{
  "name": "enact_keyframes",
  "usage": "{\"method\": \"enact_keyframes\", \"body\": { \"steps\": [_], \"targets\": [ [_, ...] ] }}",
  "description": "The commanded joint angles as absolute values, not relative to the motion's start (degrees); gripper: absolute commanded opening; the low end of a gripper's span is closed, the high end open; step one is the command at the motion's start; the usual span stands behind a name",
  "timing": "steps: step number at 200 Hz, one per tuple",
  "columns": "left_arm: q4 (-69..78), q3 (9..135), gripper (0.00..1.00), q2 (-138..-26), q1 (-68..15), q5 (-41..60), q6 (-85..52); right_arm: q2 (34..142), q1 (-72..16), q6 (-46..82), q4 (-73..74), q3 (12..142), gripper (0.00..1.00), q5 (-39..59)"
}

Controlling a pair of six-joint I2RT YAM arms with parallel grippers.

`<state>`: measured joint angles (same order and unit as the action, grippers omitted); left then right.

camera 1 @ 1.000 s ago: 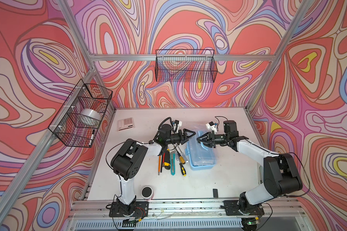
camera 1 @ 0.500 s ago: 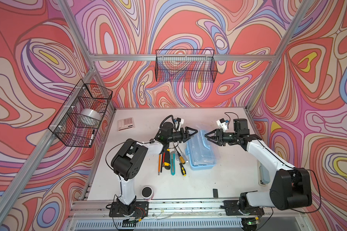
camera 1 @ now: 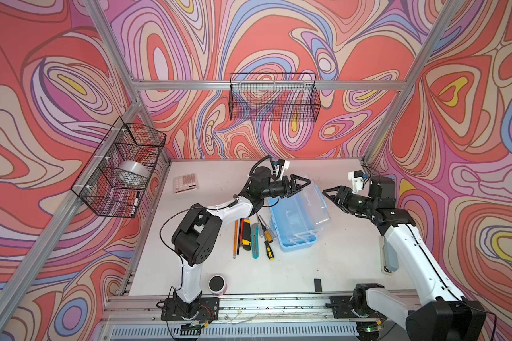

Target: Pack the tool kit

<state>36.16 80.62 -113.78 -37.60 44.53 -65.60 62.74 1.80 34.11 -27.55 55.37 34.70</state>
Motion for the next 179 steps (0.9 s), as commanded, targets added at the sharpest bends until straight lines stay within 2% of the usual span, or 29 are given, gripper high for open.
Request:
{"method": "enact_keyframes", "body": {
  "steps": [1,40,65,100,117,124,128,145,179],
  "targets": [
    [32.1,86.4,0.72,-116.8,-39.2,45.5,-62.9,61.5,2.6,33.2,-29.6,54.8,0.60,29.3],
    [27.0,96.0,0.72,-122.4,-41.6,47.3,-61.9,58.8,4.4,32.0,-33.6,56.0,0.61,20.4],
    [25.6,96.8,0.72,-122.7,-41.8,46.9,-60.9,58.1,4.5,29.8,-36.7,58.0,0.60,15.4],
    [17.5,94.2,0.73,-118.7,-41.1,43.0,-54.4,59.4,4.4,26.8,-37.8,59.8,0.60,16.3],
    [9.6,92.1,0.82,-115.3,-40.3,38.8,-49.5,59.8,4.2,26.5,-37.5,59.9,0.58,18.8],
    [5.4,90.9,0.97,-113.3,-40.0,35.9,-46.4,60.2,4.0,26.7,-37.3,59.8,0.58,19.7],
    [3.1,90.0,1.00,-112.1,-39.9,33.9,-44.6,60.2,3.7,26.8,-36.9,59.6,0.58,20.1],
    [-4.6,85.4,1.00,-106.3,-39.3,25.6,-38.5,60.1,0.1,27.3,-36.0,58.7,0.57,18.2],
    [-11.2,72.4,1.00,-94.2,-34.8,14.0,-36.1,61.8,-14.8,27.5,-36.8,60.5,0.56,6.1]
  ]
}}
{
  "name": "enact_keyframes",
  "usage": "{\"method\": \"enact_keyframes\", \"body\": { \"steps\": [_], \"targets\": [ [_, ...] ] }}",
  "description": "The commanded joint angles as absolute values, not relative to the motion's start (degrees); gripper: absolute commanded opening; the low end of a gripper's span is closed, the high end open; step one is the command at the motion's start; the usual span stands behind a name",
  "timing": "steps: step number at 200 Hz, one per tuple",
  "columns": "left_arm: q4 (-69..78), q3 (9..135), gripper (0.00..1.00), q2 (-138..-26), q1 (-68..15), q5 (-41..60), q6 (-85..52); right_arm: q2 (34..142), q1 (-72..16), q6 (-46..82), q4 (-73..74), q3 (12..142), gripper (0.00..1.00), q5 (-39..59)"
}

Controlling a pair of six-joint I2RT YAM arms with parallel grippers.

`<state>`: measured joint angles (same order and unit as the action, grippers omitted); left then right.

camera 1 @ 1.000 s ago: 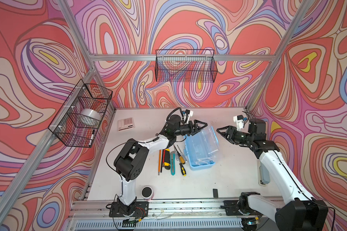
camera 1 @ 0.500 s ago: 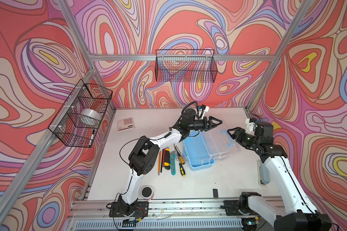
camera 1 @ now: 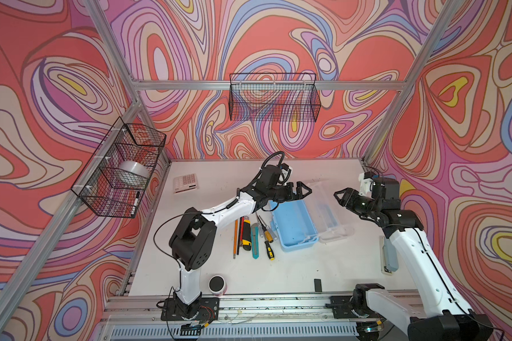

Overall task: Pack the tool kit
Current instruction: 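Lower the left gripper onto the orange-handled hex key and close on it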

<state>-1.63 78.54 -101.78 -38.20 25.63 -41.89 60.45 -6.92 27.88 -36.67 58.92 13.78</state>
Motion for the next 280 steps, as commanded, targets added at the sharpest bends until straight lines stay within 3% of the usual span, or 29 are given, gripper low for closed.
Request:
{"method": "enact_keyframes", "body": {
  "steps": [1,44,71,103,129,184,236,280],
  "targets": [
    [-11.3,72.1,1.00,-93.8,-34.7,13.9,-36.0,61.9,-15.1,27.6,-36.8,60.5,0.56,5.9],
    [-17.9,58.9,1.00,-78.7,-32.6,-4.5,-32.0,67.0,-29.7,28.9,-36.9,63.6,0.55,-3.9],
    [-28.7,59.7,1.00,-77.9,-31.5,-5.3,-28.9,71.0,-37.7,29.8,-36.8,65.1,0.54,-8.6],
    [-27.7,54.0,0.97,-78.2,-31.3,-8.0,-28.2,75.1,-41.7,31.3,-33.6,64.3,0.47,-8.4],
    [-26.3,51.5,0.87,-79.1,-29.9,-9.0,-29.7,76.5,-41.9,32.9,-31.7,63.2,0.41,-7.6],
    [-21.7,49.5,0.44,-83.3,-27.6,-6.6,-30.6,77.2,-41.9,33.3,-30.5,61.5,0.37,-7.4],
    [-21.3,49.3,0.33,-87.3,-27.3,-6.9,-30.4,78.6,-41.9,32.7,-30.3,61.4,0.37,-7.2],
    [-20.8,49.3,0.33,-89.9,-27.3,-7.1,-30.1,79.5,-41.9,32.2,-30.4,61.2,0.37,-7.6]
  ]
}}
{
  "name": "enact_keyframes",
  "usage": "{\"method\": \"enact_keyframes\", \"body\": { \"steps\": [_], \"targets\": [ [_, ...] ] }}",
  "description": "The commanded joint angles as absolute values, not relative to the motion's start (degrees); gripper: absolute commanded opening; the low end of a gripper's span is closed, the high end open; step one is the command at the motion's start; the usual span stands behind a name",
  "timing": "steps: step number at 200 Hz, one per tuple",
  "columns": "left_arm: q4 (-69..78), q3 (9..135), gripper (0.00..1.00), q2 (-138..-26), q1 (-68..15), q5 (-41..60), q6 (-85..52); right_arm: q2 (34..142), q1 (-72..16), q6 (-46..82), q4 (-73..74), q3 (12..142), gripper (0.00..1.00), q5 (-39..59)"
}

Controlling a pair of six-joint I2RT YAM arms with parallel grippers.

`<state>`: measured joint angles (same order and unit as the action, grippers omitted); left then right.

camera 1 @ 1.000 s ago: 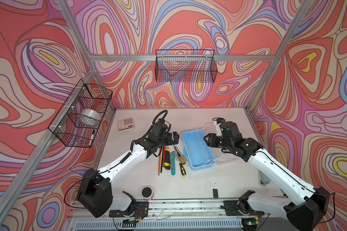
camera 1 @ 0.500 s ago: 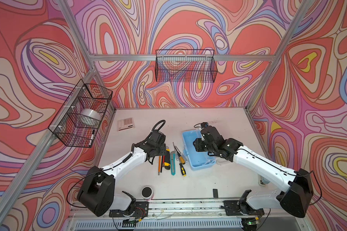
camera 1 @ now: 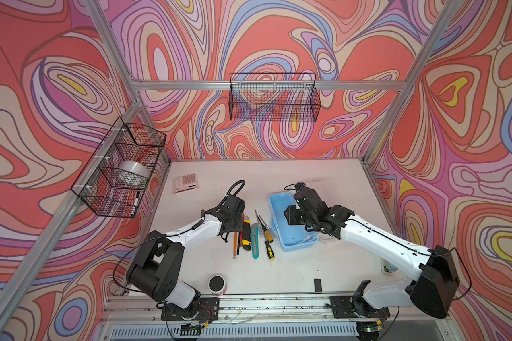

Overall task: Pack the tool kit
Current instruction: 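Lower the left gripper onto the orange-handled hex key and close on it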

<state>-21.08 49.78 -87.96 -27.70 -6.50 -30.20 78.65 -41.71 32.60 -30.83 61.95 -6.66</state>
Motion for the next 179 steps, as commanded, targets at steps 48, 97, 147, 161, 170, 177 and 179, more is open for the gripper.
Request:
{"method": "enact_keyframes", "body": {
  "steps": [48,97,147,161,170,177,179],
  "targets": [
    [-18.4,47.9,0.29,-91.8,-27.3,-6.0,-30.3,79.7,-41.9,32.5,-29.9,60.9,0.37,-7.5],
    [-18.0,48.1,0.24,-94.6,-27.4,-6.5,-30.4,79.5,-41.9,32.8,-29.5,60.0,0.37,-7.4],
    [-18.2,49.1,0.11,-98.1,-27.4,-7.2,-30.8,80.1,-41.9,32.8,-28.7,59.8,0.36,-7.1],
    [-18.3,49.3,0.04,-98.7,-27.3,-7.3,-30.9,80.1,-41.9,32.8,-28.6,59.7,0.36,-7.1],
    [-18.4,49.3,0.00,-98.8,-27.3,-7.7,-30.9,80.2,-41.9,32.7,-28.6,59.6,0.36,-7.0],
    [-18.5,49.5,0.00,-98.7,-27.4,-7.9,-30.8,80.3,-41.9,32.7,-28.5,59.6,0.36,-7.0],
    [-18.6,49.5,0.00,-98.7,-27.3,-8.0,-30.8,80.4,-41.9,32.7,-28.5,59.6,0.36,-6.9]
  ]
}}
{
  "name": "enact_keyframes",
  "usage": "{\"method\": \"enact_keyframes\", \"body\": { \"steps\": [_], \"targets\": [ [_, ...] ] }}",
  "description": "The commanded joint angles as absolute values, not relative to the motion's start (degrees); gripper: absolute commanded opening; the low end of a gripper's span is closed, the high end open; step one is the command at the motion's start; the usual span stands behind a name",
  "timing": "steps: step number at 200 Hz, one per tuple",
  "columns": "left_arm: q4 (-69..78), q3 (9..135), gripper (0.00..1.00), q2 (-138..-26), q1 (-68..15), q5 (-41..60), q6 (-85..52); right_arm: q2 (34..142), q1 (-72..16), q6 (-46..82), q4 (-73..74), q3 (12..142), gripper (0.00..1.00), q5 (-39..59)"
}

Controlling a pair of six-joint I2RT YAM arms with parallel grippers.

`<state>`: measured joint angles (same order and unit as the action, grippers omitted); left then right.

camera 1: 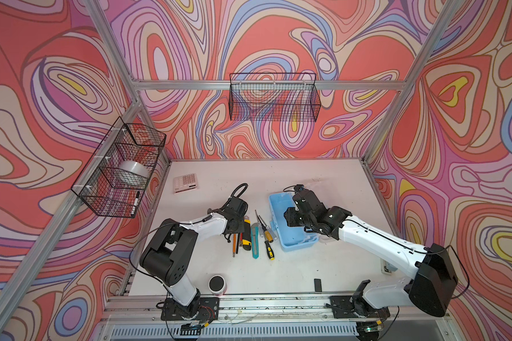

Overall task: Pack the tool kit
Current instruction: 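Lower the left gripper onto the orange-handled hex key and close on it, then carry the orange-handled hex key with the left gripper into the blue box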

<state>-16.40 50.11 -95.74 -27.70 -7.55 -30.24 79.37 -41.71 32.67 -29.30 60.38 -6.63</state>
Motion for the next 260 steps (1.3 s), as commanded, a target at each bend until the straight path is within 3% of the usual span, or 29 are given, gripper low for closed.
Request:
{"method": "enact_keyframes", "body": {
  "steps": [1,63,114,141,164,191,260],
  "targets": [
    [-18.6,49.5,0.00,-98.7,-27.4,-8.1,-30.8,80.4,-41.9,32.7,-28.4,59.6,0.36,-6.9],
    [-22.0,50.8,0.00,-92.0,-27.3,-10.3,-29.1,80.3,-41.8,32.9,-27.3,59.2,0.36,-6.5],
    [-24.4,52.4,0.00,-82.3,-27.3,-2.2,-32.2,79.0,-41.8,33.5,-26.7,58.8,0.36,-5.8],
    [-15.8,49.8,0.00,-74.4,-28.9,6.2,-42.4,76.2,-41.7,34.0,-26.2,58.4,0.36,-7.6],
    [-3.3,46.8,0.00,-69.6,-36.7,1.0,-51.8,73.1,-41.6,34.1,-24.8,57.2,0.34,-9.7],
    [5.1,47.5,0.00,-72.3,-42.3,-3.6,-57.0,71.2,-41.1,34.3,-24.9,56.4,0.34,-11.2],
    [20.3,51.9,0.00,-88.4,-43.5,3.0,-64.9,68.4,-40.2,34.3,-25.5,55.1,0.34,-11.7]
  ]
}}
